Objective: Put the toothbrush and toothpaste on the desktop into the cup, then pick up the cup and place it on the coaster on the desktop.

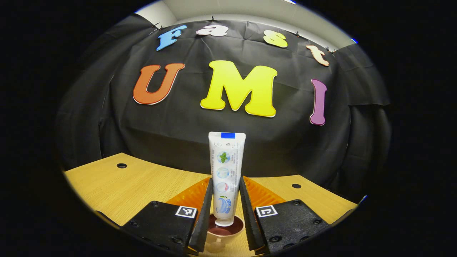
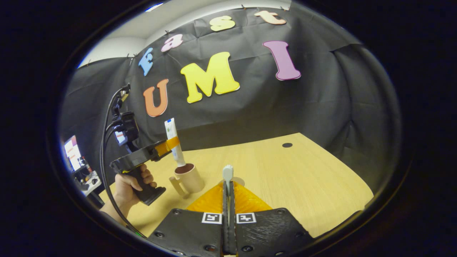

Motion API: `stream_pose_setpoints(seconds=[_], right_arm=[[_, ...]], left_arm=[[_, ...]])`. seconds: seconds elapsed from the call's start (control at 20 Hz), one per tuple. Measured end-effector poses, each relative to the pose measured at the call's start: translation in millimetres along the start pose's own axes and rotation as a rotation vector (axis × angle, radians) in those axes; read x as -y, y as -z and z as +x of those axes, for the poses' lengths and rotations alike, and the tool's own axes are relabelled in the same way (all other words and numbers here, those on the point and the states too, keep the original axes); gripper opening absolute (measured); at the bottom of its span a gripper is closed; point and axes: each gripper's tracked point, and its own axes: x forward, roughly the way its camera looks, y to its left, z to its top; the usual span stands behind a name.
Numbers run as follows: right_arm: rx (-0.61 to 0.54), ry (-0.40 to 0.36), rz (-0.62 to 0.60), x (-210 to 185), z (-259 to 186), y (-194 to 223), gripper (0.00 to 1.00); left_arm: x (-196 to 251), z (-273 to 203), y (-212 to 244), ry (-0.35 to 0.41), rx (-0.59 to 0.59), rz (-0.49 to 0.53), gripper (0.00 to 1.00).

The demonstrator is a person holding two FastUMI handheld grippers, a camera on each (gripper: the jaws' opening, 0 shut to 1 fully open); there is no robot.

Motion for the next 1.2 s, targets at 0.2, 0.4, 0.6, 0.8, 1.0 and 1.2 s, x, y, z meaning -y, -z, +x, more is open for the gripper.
stream_pose_setpoints(seconds=[0.2, 0.4, 0.6, 0.8, 1.0, 1.2], right_arm=[[0.003, -0.007, -0.001, -2.3, -3.4, 0.7, 0.0], [0.008, -0.014, -0.008, -6.8, -3.4, -1.8, 0.0], [0.009, -0.025, -0.03, -14.2, -3.6, -2.4, 0.0], [0.036, -0.026, -0.093, -18.8, 1.6, -15.3, 0.0], [0.109, -0.049, -0.18, -36.9, 12.7, -49.8, 0.0], [0.206, -0.14, -0.289, -92.1, 34.8, -95.9, 0.0]], left_arm=[[-5.8, -6.5, -13.8, -0.039, 0.036, 0.05, 1.0], [-10.4, -11.8, -24.6, -0.055, 0.064, 0.054, 0.98], [-18.8, -19.1, -33.3, -0.075, 0.082, 0.063, 0.98], [-27.3, -28.8, -35.7, -0.092, 0.082, 0.057, 0.98], [-40.8, -41.0, -44.6, -0.124, 0.09, 0.092, 0.98], [-62.8, -58.7, -49.9, -0.153, 0.096, 0.076, 0.98]])
